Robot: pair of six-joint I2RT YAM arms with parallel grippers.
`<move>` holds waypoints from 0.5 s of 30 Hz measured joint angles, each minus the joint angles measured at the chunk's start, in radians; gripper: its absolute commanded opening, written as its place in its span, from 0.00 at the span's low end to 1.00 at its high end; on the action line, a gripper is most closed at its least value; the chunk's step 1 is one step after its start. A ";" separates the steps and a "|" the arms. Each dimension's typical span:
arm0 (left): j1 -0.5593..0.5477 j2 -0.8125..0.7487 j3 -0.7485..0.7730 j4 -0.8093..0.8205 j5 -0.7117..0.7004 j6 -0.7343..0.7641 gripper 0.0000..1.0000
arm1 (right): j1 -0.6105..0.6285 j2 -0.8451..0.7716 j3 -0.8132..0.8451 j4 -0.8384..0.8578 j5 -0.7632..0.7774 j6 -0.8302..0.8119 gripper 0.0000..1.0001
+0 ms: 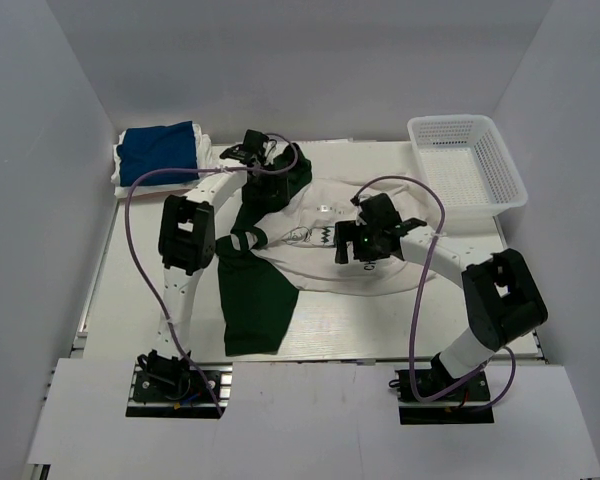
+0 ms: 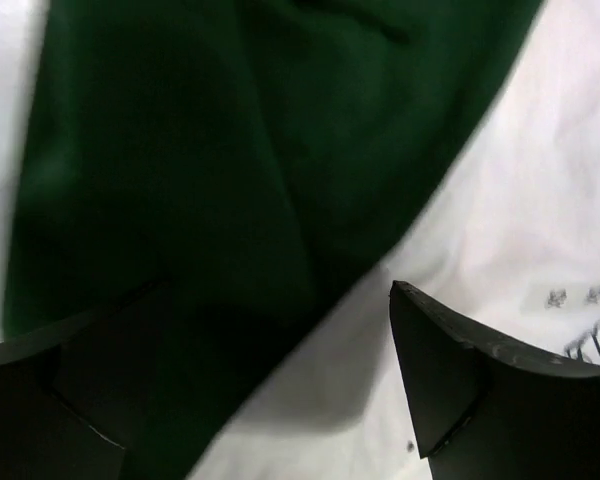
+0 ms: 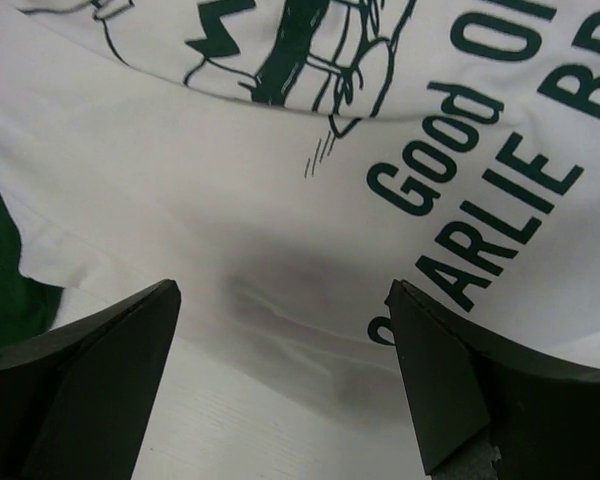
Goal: Fold and stack the t-shirts
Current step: Flatten out the tshirt
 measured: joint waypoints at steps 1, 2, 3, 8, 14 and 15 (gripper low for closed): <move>0.006 0.012 0.026 -0.001 -0.017 0.003 0.99 | 0.000 0.000 -0.003 -0.009 0.002 -0.007 0.90; 0.013 0.034 0.062 -0.003 -0.031 0.008 0.99 | 0.000 0.000 -0.007 -0.018 0.004 -0.013 0.90; 0.021 0.058 0.099 0.003 -0.047 0.016 0.99 | 0.000 0.002 -0.008 -0.031 0.005 -0.018 0.90; 0.043 0.192 0.286 0.034 -0.126 0.049 0.99 | 0.000 0.025 -0.006 -0.085 0.025 -0.050 0.90; 0.061 0.288 0.394 0.167 -0.142 0.067 0.99 | -0.001 0.042 0.013 -0.153 0.064 -0.085 0.90; 0.063 0.296 0.401 0.188 -0.143 0.067 0.99 | -0.002 0.042 0.018 -0.158 0.069 -0.089 0.90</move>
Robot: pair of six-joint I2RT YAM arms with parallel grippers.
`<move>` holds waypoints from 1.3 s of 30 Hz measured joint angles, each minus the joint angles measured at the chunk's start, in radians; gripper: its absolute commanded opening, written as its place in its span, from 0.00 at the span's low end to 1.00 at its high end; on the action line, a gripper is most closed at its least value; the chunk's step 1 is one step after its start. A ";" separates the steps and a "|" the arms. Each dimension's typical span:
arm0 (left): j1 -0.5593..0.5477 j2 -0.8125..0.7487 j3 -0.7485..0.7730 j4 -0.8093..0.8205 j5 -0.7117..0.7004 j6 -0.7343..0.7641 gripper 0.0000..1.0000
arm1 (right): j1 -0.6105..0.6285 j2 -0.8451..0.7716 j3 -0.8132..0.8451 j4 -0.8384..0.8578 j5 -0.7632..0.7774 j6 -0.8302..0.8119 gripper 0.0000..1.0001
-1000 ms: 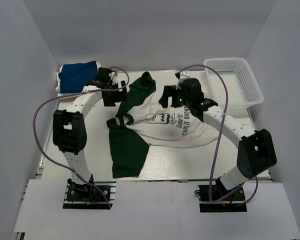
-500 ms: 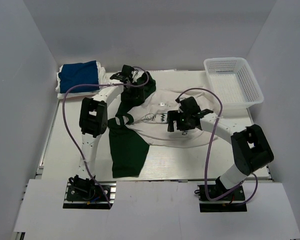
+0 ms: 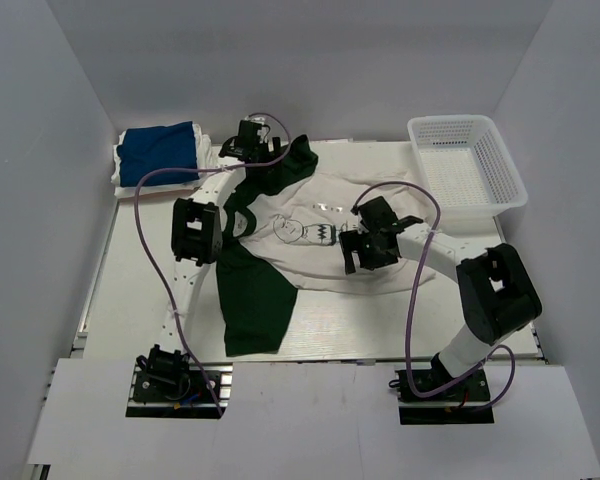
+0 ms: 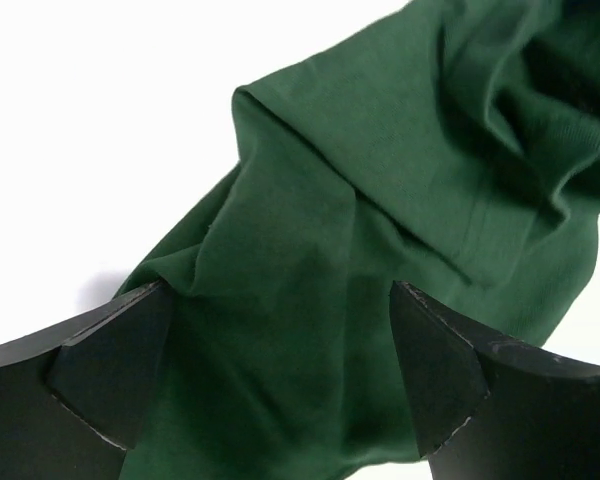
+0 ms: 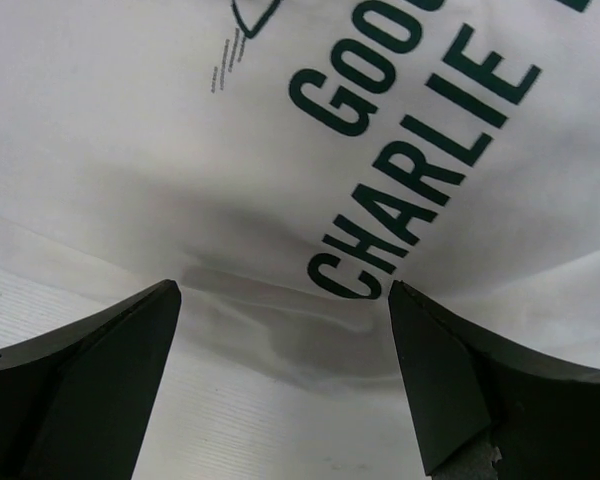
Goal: Fold and stack the t-shirts
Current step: Flatten out the tshirt
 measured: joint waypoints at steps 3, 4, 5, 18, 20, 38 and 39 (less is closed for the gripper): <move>0.006 0.049 0.054 0.066 -0.035 -0.002 0.99 | -0.004 0.005 0.016 -0.016 0.018 -0.009 0.90; 0.009 0.063 0.066 0.092 -0.049 -0.005 0.99 | -0.004 0.009 0.021 -0.022 0.021 -0.012 0.90; 0.012 0.071 0.069 0.116 -0.060 -0.008 0.99 | -0.005 0.013 0.026 -0.026 0.025 -0.014 0.90; 0.188 0.095 0.058 0.247 -0.048 -0.037 0.99 | -0.005 0.016 0.041 -0.048 0.043 -0.026 0.90; 0.204 0.094 0.054 0.259 -0.008 -0.021 0.99 | -0.007 0.007 0.040 -0.047 0.040 -0.020 0.90; 0.191 -0.129 -0.066 0.107 0.208 0.063 0.99 | -0.075 -0.196 -0.080 0.036 0.187 0.222 0.90; 0.186 -0.177 -0.096 0.095 0.212 0.063 0.99 | -0.086 -0.211 -0.095 0.036 0.202 0.240 0.90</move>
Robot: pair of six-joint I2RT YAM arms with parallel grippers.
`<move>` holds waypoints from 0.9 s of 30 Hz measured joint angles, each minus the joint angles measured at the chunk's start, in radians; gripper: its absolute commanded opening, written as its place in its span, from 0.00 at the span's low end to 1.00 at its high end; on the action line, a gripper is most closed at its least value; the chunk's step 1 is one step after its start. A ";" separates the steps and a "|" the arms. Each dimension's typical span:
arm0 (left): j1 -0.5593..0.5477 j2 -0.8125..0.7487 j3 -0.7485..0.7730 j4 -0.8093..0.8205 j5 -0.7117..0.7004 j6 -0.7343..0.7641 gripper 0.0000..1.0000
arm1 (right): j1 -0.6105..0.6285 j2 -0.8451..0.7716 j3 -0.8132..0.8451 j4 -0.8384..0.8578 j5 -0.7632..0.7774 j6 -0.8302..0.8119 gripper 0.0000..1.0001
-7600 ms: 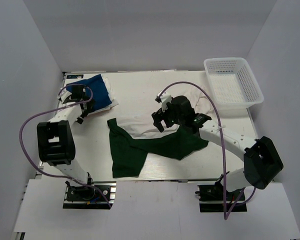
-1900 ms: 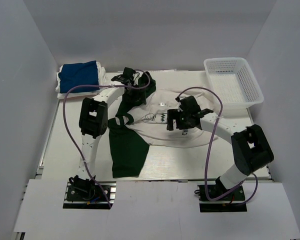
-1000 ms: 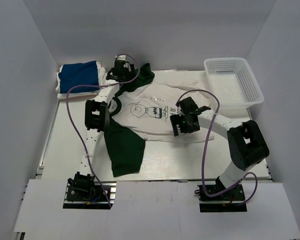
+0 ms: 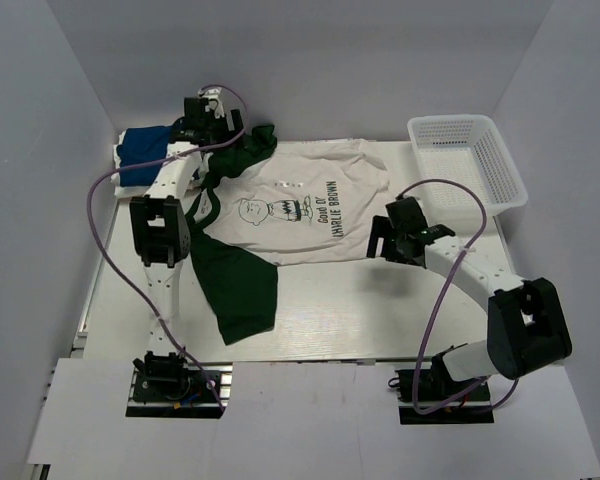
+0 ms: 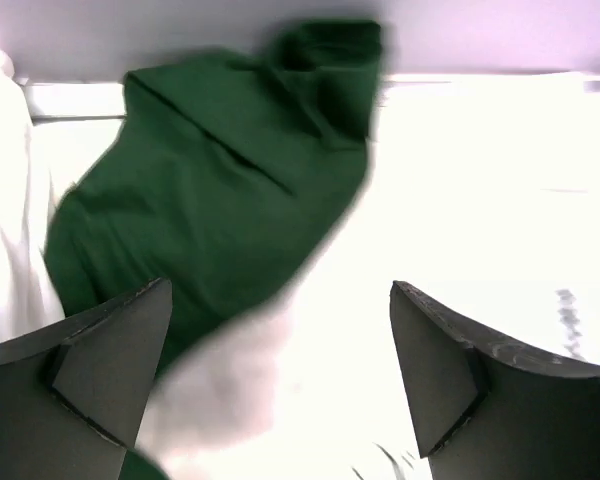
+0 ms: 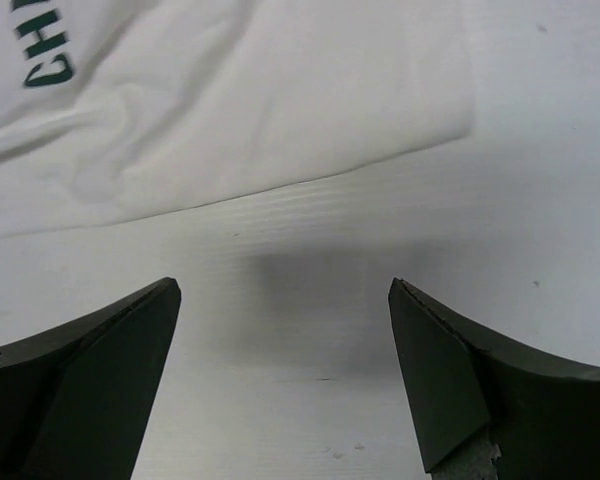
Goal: Fold and stack the t-shirts
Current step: Flatten out the tshirt
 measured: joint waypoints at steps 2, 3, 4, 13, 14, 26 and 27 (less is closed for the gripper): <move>-0.010 -0.122 -0.112 -0.022 0.011 -0.011 0.99 | -0.026 -0.019 -0.021 0.000 0.023 0.030 0.90; -0.013 -0.189 -0.180 -0.030 0.022 -0.023 0.99 | -0.037 -0.028 -0.028 0.005 0.031 0.045 0.90; -0.018 -0.267 -0.272 -0.022 0.035 -0.036 0.99 | -0.049 -0.035 -0.035 0.010 0.038 0.054 0.90; -0.100 -0.932 -1.155 -0.114 0.029 -0.204 0.99 | -0.133 -0.047 -0.077 0.100 0.047 0.073 0.90; -0.110 -0.994 -1.229 -0.142 0.020 -0.233 0.99 | -0.141 -0.043 -0.079 0.111 0.044 0.071 0.90; -0.156 -1.422 -1.720 -0.421 -0.007 -0.521 0.99 | -0.202 0.049 -0.114 0.211 -0.052 0.067 0.90; -0.158 -1.407 -1.738 -0.424 -0.006 -0.535 0.99 | -0.202 0.055 -0.114 0.213 -0.057 0.067 0.90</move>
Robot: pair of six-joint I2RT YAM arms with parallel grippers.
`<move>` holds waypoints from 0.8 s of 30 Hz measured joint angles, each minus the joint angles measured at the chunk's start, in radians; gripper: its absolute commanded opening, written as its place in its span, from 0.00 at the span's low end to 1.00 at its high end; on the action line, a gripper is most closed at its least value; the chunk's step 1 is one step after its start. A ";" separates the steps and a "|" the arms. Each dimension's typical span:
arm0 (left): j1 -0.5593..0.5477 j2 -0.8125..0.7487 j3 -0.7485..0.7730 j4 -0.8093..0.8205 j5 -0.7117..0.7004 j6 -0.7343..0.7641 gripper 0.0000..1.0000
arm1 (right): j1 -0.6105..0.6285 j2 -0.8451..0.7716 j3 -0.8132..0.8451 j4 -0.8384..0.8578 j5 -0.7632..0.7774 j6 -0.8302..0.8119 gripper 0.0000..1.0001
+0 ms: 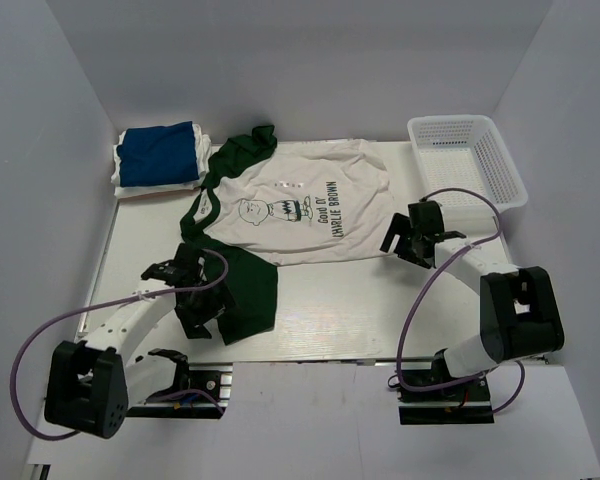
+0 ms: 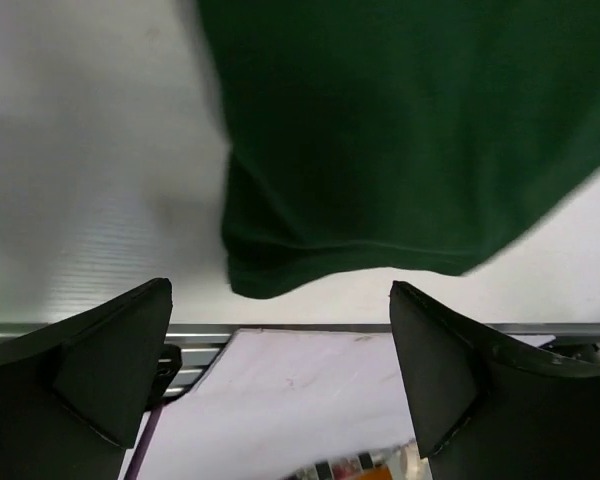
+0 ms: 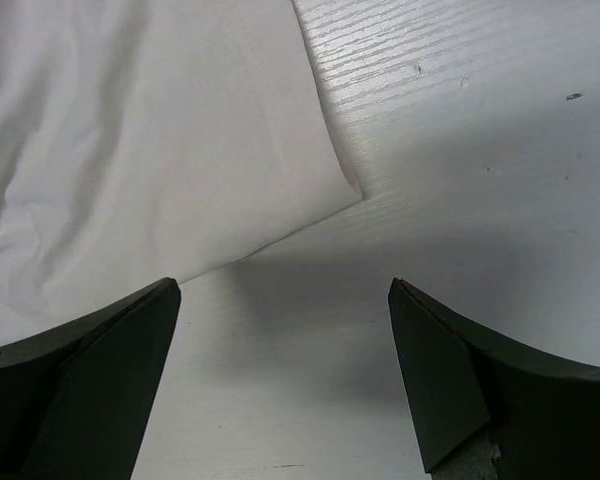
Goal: Fold and stack the t-shirts
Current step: Flatten out the tshirt
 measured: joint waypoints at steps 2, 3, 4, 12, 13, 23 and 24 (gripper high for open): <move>-0.009 0.036 -0.023 -0.005 -0.003 -0.031 0.97 | -0.003 0.010 0.000 0.004 -0.006 0.000 0.90; -0.013 0.050 -0.027 -0.006 -0.005 -0.044 0.97 | -0.004 0.016 0.000 0.007 -0.009 0.000 0.90; -0.018 0.063 -0.029 -0.006 -0.007 -0.056 0.97 | -0.005 0.021 0.000 0.009 -0.010 0.002 0.90; -0.062 0.114 -0.085 0.048 0.043 -0.127 0.66 | -0.008 0.065 0.011 0.023 -0.029 0.005 0.90; -0.072 0.136 -0.089 0.054 0.068 -0.132 0.60 | -0.009 0.071 0.014 0.027 -0.030 0.007 0.90; -0.114 0.230 -0.047 0.090 0.085 -0.115 0.00 | -0.011 0.121 0.034 0.096 -0.034 0.026 0.39; -0.114 0.228 -0.030 0.093 0.060 -0.107 0.00 | -0.011 0.126 0.033 0.097 -0.034 0.029 0.19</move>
